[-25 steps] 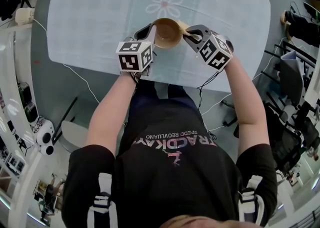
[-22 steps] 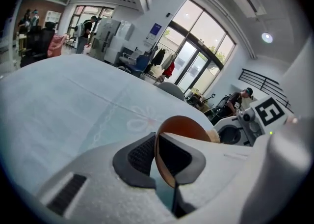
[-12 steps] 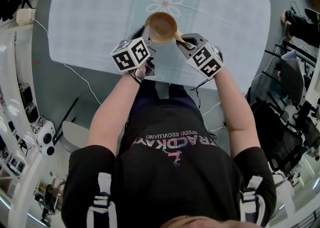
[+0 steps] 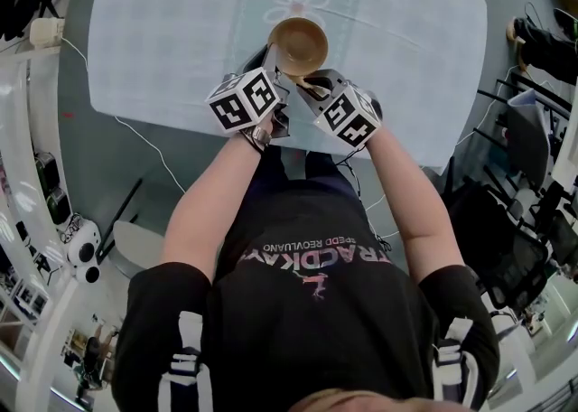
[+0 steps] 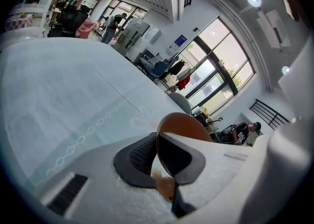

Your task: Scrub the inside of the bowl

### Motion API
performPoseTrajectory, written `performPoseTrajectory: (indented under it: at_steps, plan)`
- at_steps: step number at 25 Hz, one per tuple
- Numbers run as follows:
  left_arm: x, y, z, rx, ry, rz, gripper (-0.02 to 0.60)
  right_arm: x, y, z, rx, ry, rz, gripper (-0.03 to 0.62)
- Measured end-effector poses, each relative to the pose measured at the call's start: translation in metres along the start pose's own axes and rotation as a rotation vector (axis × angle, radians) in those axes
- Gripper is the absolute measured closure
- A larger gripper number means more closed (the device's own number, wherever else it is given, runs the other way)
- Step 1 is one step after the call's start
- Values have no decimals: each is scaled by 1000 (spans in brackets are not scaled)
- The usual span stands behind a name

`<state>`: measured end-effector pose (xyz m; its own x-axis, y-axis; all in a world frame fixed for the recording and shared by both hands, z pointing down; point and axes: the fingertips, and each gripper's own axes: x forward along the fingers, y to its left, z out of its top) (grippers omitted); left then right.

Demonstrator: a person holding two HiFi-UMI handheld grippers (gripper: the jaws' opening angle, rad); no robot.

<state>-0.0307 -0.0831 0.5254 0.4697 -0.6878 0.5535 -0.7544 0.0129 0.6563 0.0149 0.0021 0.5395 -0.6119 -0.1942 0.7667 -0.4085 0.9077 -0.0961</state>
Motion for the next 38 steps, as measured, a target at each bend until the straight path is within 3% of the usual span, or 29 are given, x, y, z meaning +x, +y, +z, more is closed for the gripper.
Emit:
performPoseTrajectory:
  at_steps: [8,13,16,28,38]
  plan:
    - [-3,-3,-5,-9,-10,11,554,6,8,10,58,-51,-16,562]
    - [-1,0,-8,22,5,24,554,-2,-7,-9,112,-39,-54,562]
    - [-1,0,-10,65,20,23,554,-10,-18,-20,160,-31,-83,562]
    - [1,-7,-1,304,35,28,554,-24,-44,-34,100,24,-135,562]
    - [-1,8,-6,337,76,60,554,-34,-72,-37,147,15,-200,562]
